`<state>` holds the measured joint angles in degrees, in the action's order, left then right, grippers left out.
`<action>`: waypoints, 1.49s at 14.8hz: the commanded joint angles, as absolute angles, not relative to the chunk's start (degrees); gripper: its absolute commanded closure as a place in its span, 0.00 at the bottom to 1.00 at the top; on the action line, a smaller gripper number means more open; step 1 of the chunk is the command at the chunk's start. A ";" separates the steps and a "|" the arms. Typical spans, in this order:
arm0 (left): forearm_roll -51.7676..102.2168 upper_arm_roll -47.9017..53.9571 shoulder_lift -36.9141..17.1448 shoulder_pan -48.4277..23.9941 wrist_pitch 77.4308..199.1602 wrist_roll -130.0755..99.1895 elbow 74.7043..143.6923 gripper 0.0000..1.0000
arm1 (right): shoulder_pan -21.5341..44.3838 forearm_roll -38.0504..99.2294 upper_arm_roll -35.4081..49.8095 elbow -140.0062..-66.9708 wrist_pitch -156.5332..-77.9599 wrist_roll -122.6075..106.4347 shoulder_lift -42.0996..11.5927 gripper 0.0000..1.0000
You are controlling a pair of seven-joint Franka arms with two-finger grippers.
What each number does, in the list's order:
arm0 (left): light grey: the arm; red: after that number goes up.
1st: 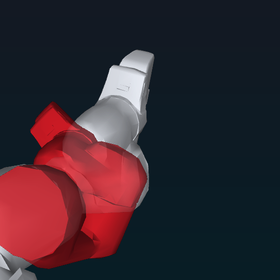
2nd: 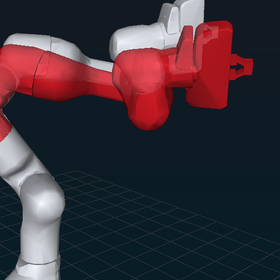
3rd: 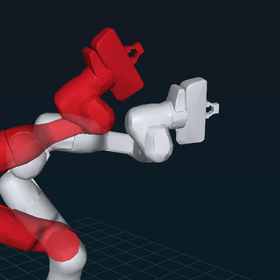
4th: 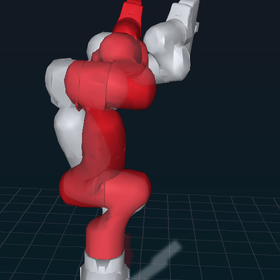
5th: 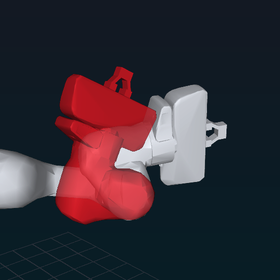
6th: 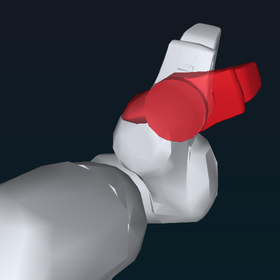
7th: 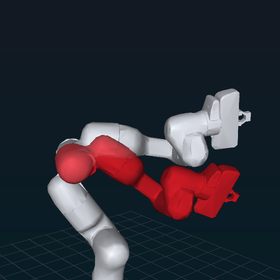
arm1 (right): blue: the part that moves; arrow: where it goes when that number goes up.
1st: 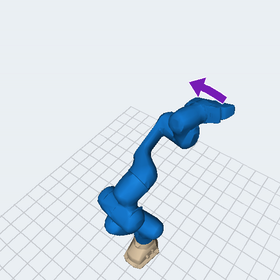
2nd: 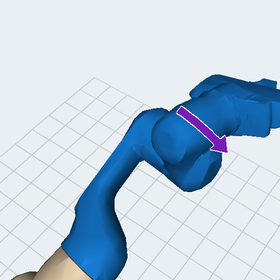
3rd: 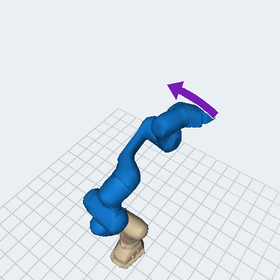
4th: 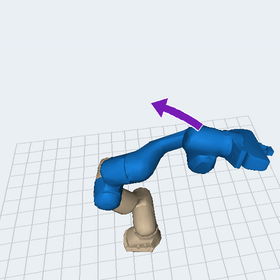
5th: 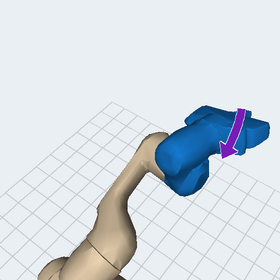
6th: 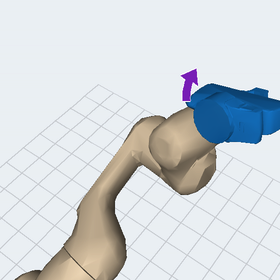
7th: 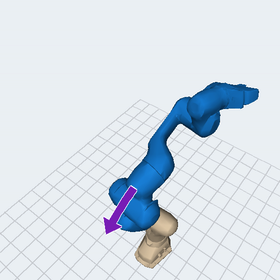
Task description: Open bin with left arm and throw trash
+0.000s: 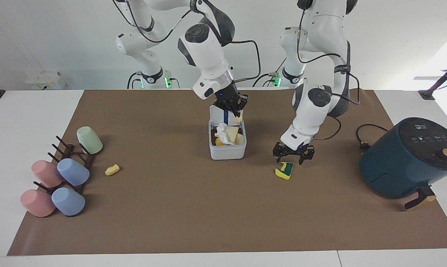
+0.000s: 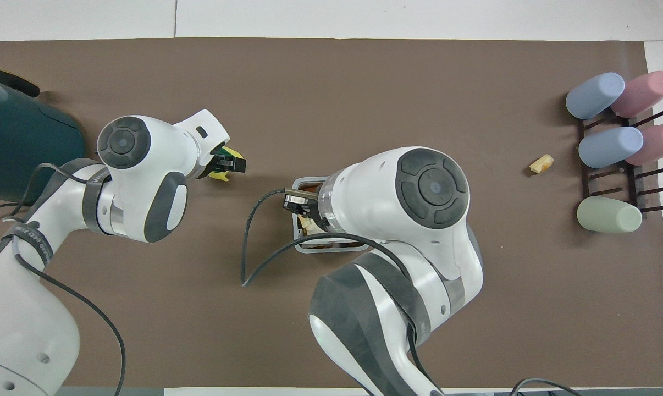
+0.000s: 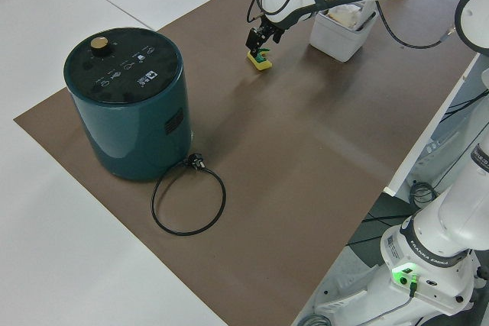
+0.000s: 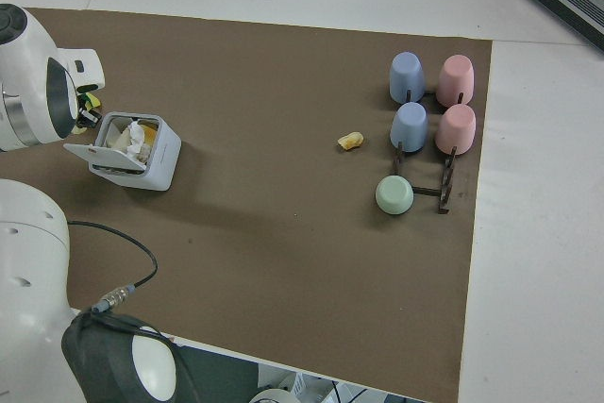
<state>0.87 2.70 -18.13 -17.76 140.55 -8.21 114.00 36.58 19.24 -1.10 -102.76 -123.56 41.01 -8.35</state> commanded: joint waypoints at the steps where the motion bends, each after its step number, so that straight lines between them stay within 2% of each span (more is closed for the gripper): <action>1: -0.26 2.20 -17.93 -18.63 142.29 -12.81 115.05 0.47 | 36.03 20.30 -1.32 -106.34 -125.42 40.25 -6.59 1.00; 2: -0.26 2.20 -18.19 -18.63 142.47 -15.18 115.14 0.84 | 36.04 20.30 -1.32 -106.96 -126.20 40.25 -6.50 0.99; 3: -0.26 2.20 -18.28 -18.46 143.08 -15.55 115.57 1.00 | 36.12 20.22 -1.32 -107.48 -126.73 40.25 -6.16 0.84; 5: -0.26 2.11 -18.19 -18.54 142.83 -15.29 115.66 1.00 | 36.39 20.30 -1.32 -107.93 -127.35 40.43 -5.98 0.65; 7: -0.26 2.11 -17.84 -18.72 142.47 -15.38 115.58 1.00 | 36.39 20.22 -1.32 -107.93 -127.53 40.34 -5.98 0.53; 11: -0.26 2.28 -13.20 -18.90 136.26 -15.38 113.48 1.00 | 34.38 18.03 -1.93 -105.48 -126.22 35.10 -6.85 0.53; 14: -0.26 2.55 -9.68 -21.96 128.69 -15.99 110.75 1.00 | 25.34 15.74 -1.93 -103.89 -123.93 15.12 -7.82 0.53; 16: -0.26 2.55 -9.67 -26.08 127.00 -16.17 108.99 1.00 | 19.63 13.72 -1.93 -105.11 -124.80 -0.01 -7.91 0.51; 18: -0.18 2.64 -9.67 -30.65 127.96 -17.74 108.81 1.00 | 14.96 11.53 -1.93 -106.26 -125.15 -11.73 -8.17 0.41; 19: 0.09 2.64 -9.58 -32.15 128.23 -18.71 108.81 1.00 | 13.29 9.86 -2.02 -107.30 -125.68 -15.08 -8.52 0.31; 21: 1.05 2.73 -9.23 -36.01 128.14 -22.57 109.25 1.00 | 10.21 5.04 -1.93 -110.63 -129.97 -23.25 -8.35 0.20; 22: 1.05 2.72 -9.14 -37.08 128.49 -23.98 109.16 1.00 | 9.41 2.75 -2.02 -112.22 -132.34 -27.38 -8.09 0.10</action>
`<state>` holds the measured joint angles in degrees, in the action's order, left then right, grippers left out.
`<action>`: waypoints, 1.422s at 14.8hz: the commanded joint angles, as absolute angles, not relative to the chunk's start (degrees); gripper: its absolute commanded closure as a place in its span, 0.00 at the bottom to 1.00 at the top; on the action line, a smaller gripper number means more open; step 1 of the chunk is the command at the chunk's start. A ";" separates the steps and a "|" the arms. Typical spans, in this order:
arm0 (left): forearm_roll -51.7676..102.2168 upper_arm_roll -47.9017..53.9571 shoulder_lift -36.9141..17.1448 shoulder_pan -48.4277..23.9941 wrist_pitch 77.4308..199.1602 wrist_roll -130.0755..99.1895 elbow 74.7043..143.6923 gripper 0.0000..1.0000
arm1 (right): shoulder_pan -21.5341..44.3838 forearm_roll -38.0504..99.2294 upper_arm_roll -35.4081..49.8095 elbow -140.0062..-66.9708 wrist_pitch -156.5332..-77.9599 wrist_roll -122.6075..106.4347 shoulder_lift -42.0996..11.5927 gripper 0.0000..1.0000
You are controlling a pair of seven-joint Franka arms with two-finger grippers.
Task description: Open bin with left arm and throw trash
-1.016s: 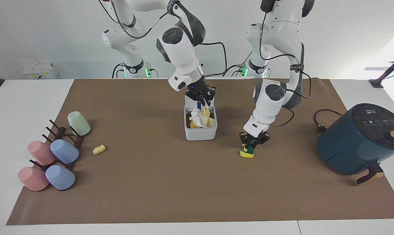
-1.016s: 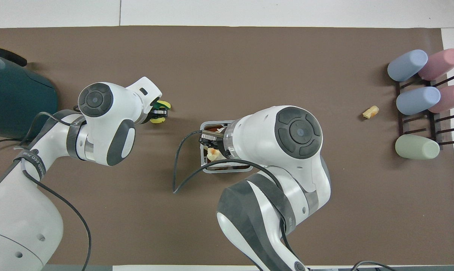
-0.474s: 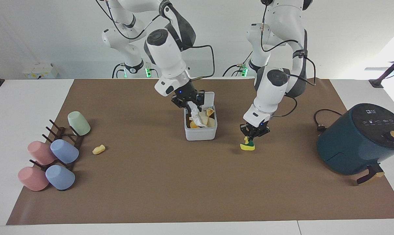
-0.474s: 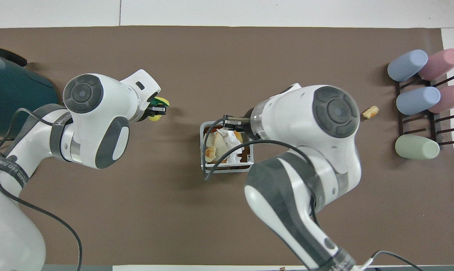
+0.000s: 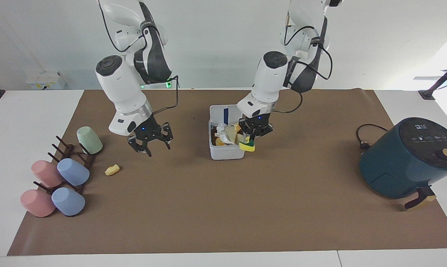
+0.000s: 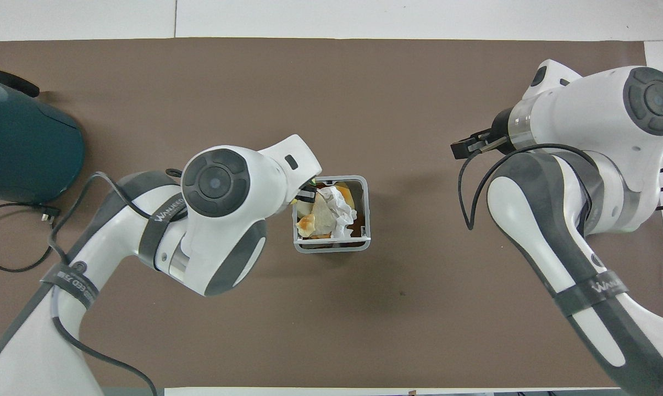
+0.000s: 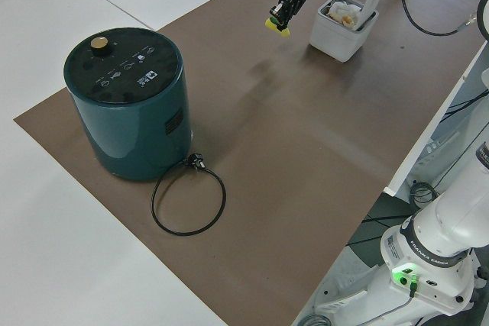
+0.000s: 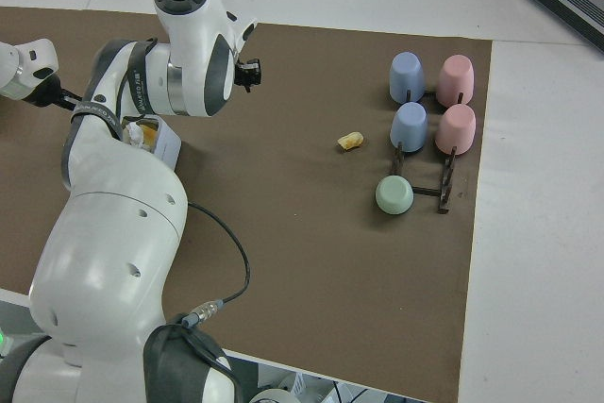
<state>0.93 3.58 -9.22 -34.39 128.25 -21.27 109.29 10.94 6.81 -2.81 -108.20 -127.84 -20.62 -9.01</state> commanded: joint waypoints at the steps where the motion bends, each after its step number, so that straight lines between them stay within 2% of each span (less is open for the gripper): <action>1: 1.14 2.90 -9.14 -37.35 129.11 -25.39 109.07 1.00 | 7.58 1.33 -1.93 -113.11 -133.49 -30.64 -8.26 0.02; 3: 1.49 2.90 -9.14 -38.75 131.56 -28.20 109.51 1.00 | 4.23 1.23 -1.85 -113.47 -134.47 -36.36 -10.01 0.00; 6: 1.49 2.90 -9.32 -39.11 132.10 -28.30 109.95 1.00 | 1.33 1.05 -1.93 -113.99 -140.25 -38.76 -13.35 0.00; 7: 1.49 2.90 -9.32 -39.02 131.84 -28.47 109.78 0.54 | 0.19 1.05 -1.93 -113.73 -141.58 -38.85 -15.10 0.00; 8: 1.49 2.90 -9.32 -38.94 131.49 -28.22 109.69 0.01 | -0.43 1.05 -1.93 -113.73 -142.81 -38.93 -16.34 0.00; 12: 1.49 2.81 -7.74 -39.02 127.10 -28.39 108.98 0.00 | -1.67 1.05 -1.93 -113.82 -143.35 -41.49 -19.07 0.01; 14: 1.49 2.81 -5.11 -38.67 124.20 -28.04 108.98 0.00 | -2.28 1.05 -2.02 -113.91 -142.21 -41.66 -18.90 0.09; 16: 1.49 2.46 -1.69 -38.32 120.78 -27.69 109.07 0.00 | -3.16 1.05 -2.02 -113.73 -138.44 -41.57 -18.55 0.10; 19: 1.49 2.37 3.68 -34.82 112.36 -27.60 109.34 0.00 | -4.57 0.97 -2.02 -113.99 -138.08 -41.84 -18.46 0.14; 21: 1.49 2.37 4.74 -31.39 107.77 -28.38 109.25 0.00 | -4.57 0.97 -2.11 -114.43 -138.08 -41.75 -18.28 0.15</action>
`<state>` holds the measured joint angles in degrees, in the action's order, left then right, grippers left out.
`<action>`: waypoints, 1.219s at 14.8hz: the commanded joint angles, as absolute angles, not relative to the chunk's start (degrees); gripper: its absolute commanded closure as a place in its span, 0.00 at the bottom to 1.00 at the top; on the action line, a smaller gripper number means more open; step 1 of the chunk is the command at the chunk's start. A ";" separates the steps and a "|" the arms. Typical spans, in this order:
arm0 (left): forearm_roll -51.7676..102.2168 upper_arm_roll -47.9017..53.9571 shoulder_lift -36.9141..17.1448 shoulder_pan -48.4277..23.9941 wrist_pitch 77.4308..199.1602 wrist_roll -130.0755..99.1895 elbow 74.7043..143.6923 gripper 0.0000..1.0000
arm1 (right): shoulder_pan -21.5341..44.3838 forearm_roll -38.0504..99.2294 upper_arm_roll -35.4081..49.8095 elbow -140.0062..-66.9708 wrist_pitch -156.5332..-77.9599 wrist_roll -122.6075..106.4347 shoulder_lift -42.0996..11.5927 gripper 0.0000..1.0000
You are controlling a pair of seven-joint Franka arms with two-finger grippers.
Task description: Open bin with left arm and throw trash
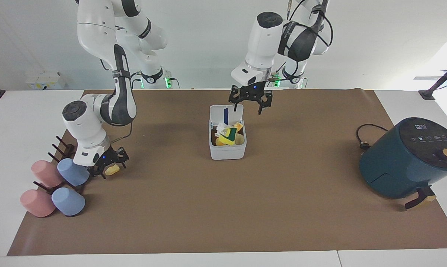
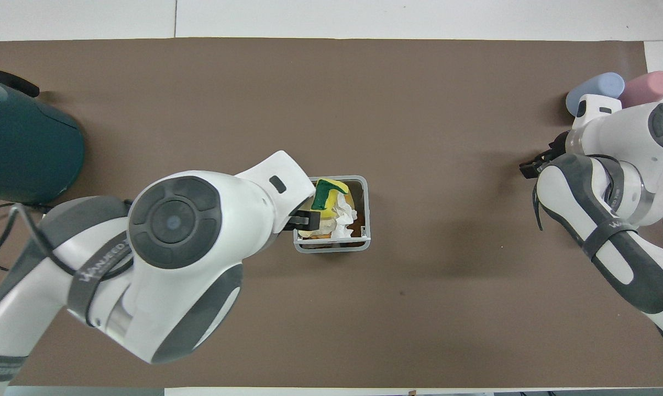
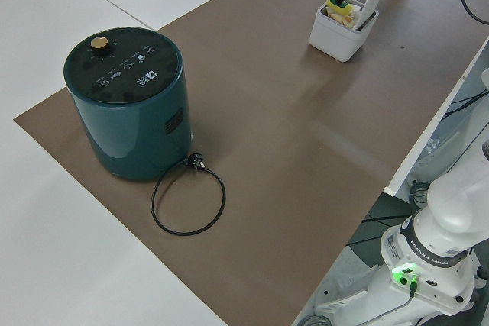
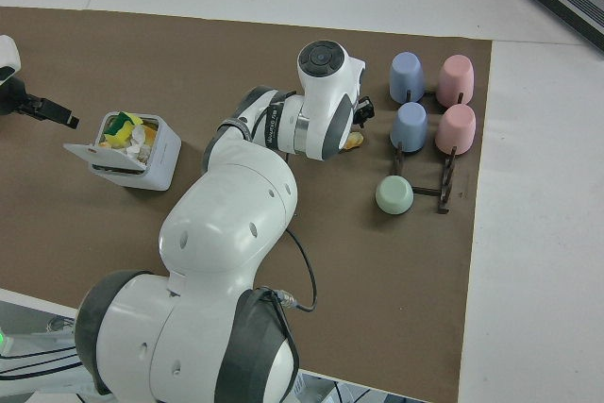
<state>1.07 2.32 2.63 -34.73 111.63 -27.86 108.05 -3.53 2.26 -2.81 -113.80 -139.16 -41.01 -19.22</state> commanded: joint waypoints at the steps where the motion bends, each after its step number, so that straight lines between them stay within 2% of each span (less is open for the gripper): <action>1: 1.49 2.37 5.36 -29.81 106.71 -28.30 109.34 0.00 | -4.57 0.97 -2.02 -114.78 -138.25 -41.31 -18.28 0.17; 4: 1.49 2.37 6.94 -22.44 102.58 -26.90 109.77 0.00 | -4.39 0.97 -2.02 -115.14 -139.04 -41.13 -18.28 0.27; 5: 1.41 2.37 7.03 -20.15 102.31 -24.98 109.78 0.00 | -4.48 0.97 -2.02 -115.14 -138.96 -41.13 -18.28 0.33; 6: 1.41 2.29 7.29 -17.60 102.39 -21.74 109.43 0.00 | -4.48 0.97 -2.11 -115.14 -138.96 -41.22 -18.28 0.47; 7: 1.41 2.29 7.38 -14.97 102.31 -17.79 109.08 0.00 | -4.48 0.97 -2.11 -115.14 -138.96 -41.22 -18.28 0.68; 9: 1.41 2.29 7.82 -10.40 101.26 -12.07 107.33 0.00 | -4.48 0.97 -2.11 -115.14 -138.87 -41.22 -18.28 1.00; 13: 1.32 2.37 6.24 -4.41 92.74 -2.65 99.25 0.00 | -3.87 0.88 -2.02 -113.82 -136.51 -41.22 -18.19 1.00; 18: 0.62 2.20 3.87 -1.50 86.49 -0.36 90.98 0.00 | -0.54 0.88 -2.02 -106.71 -125.36 -36.23 -16.62 1.00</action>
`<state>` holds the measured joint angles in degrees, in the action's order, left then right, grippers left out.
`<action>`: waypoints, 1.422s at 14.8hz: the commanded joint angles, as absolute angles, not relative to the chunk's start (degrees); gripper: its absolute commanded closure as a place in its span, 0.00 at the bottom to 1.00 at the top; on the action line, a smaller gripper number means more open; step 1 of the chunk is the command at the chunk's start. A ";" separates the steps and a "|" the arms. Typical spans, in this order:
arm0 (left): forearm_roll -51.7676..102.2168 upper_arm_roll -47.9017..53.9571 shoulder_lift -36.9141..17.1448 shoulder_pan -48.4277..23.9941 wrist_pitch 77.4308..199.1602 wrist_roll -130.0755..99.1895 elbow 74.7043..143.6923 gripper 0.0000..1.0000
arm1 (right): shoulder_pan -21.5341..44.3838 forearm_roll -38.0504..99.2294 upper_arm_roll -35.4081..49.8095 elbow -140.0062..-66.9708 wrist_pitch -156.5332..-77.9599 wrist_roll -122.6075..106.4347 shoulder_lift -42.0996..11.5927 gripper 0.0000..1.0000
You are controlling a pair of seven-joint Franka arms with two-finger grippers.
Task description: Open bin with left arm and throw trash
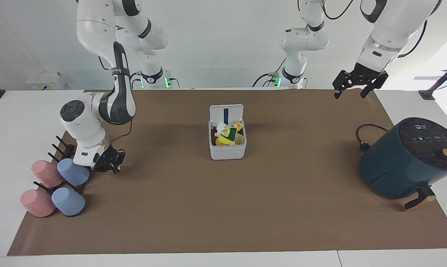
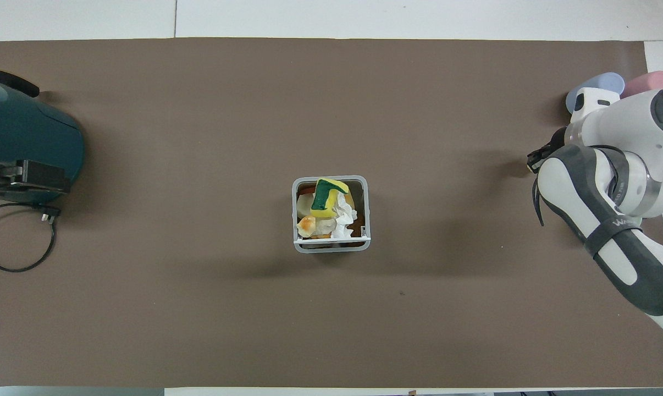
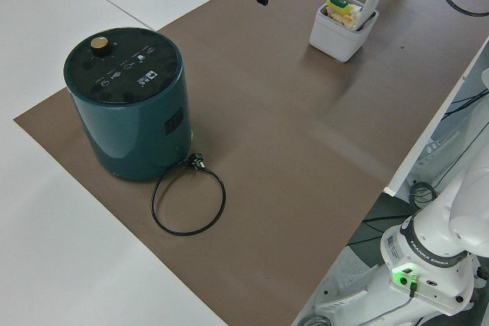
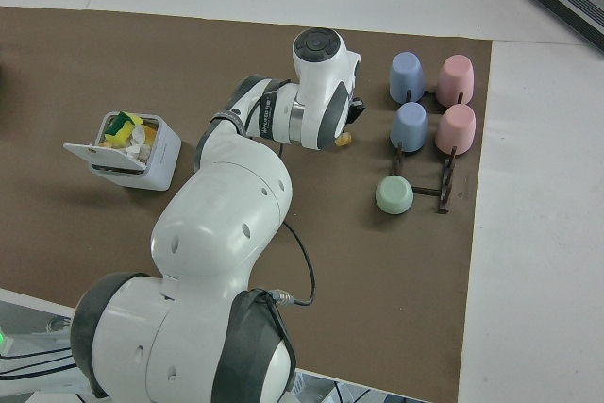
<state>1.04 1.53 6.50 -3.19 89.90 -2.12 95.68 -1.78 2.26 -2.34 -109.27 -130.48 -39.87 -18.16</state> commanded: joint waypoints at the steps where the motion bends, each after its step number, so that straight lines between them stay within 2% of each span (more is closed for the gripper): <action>1: 0.44 2.11 3.43 -1.32 85.53 -0.18 90.10 0.00 | 0.60 0.88 -2.02 -105.57 -122.55 -33.60 -15.83 1.00; 5: 0.44 2.20 2.02 0.79 83.50 1.67 87.10 0.00 | 7.80 1.84 -1.41 -96.53 -108.58 -16.57 -14.15 1.00; 9: 0.88 2.29 2.81 0.70 83.68 1.93 88.15 0.00 | 16.33 2.11 -1.14 -90.36 -102.49 0.49 -14.24 1.00; 16: 0.97 2.37 5.54 0.09 82.79 1.32 91.23 0.00 | 25.12 7.21 4.39 -89.64 -105.28 32.92 -14.06 1.00; 18: 0.97 2.37 5.71 0.09 82.88 1.32 91.23 0.00 | 27.41 7.21 4.39 -91.74 -108.35 38.13 -13.19 1.00; 21: 0.88 2.37 6.59 0.17 83.06 1.32 91.23 0.00 | 29.26 7.21 4.48 -98.85 -114.23 38.85 -10.55 1.00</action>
